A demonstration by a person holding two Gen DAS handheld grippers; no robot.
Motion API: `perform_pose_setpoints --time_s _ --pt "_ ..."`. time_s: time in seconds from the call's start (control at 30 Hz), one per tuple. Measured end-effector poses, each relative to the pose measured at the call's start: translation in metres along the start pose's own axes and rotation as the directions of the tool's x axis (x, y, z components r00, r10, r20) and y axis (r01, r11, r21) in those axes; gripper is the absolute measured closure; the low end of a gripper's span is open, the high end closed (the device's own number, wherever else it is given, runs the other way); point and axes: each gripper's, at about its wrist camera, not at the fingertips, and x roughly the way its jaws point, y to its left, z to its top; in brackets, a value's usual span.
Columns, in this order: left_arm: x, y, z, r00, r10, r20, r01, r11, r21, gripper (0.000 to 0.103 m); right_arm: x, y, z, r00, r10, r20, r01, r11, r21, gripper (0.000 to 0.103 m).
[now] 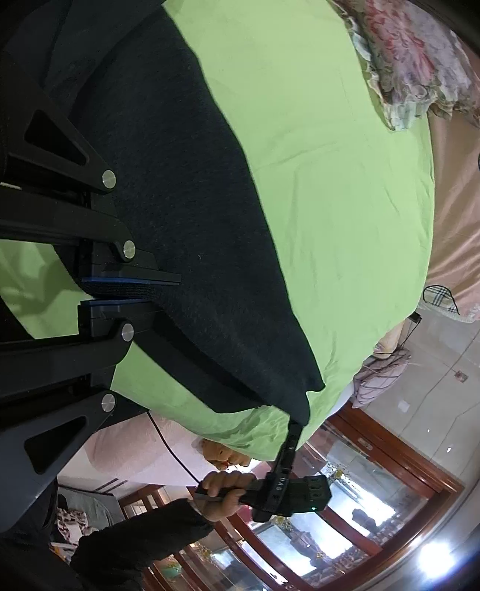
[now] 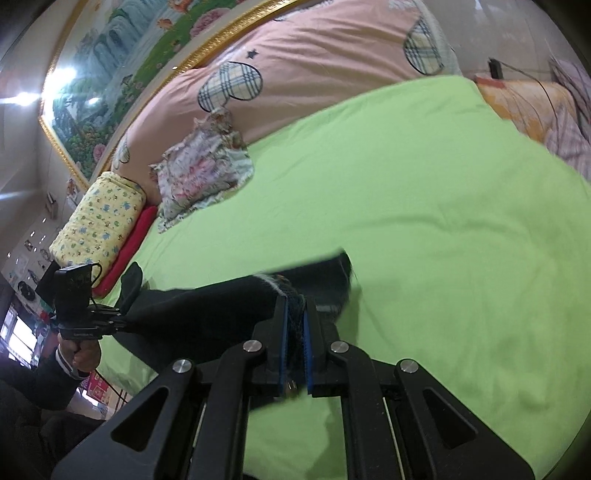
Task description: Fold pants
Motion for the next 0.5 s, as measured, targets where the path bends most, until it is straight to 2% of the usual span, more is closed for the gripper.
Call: perform_pose_setpoints --time_s 0.27,0.5 --pt "-0.001 -0.009 -0.014 1.000 0.006 -0.005 -0.006 0.999 0.032 0.100 0.004 0.000 -0.027 0.998 -0.034 -0.044 0.035 0.999 0.005 0.095" --pt "0.008 -0.007 -0.026 0.999 0.012 -0.040 -0.011 1.000 0.025 0.100 0.015 0.004 -0.037 0.991 -0.085 -0.100 0.081 0.996 -0.041 0.096"
